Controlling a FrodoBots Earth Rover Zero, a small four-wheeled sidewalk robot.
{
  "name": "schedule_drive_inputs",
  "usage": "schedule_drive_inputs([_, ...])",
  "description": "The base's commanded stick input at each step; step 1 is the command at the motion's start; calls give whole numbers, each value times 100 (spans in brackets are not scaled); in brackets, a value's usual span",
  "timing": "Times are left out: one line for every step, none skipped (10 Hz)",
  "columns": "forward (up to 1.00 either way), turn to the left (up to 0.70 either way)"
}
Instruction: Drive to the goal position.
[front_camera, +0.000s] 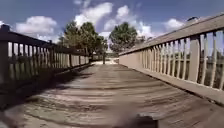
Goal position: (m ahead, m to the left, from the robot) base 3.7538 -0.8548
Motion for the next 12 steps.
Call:
schedule_drive_inputs([85, 0])
schedule_drive_inputs([85, 0])
schedule_drive_inputs([85, 0])
schedule_drive_inputs([85, 0])
schedule_drive_inputs([85, 0])
schedule_drive_inputs([85, 0])
schedule_drive_inputs([85, 0])
schedule_drive_inputs([85, 0])
schedule_drive_inputs([85, 0])
schedule_drive_inputs([85, 0])
schedule_drive_inputs([85, 0])
schedule_drive_inputs([85, 0])
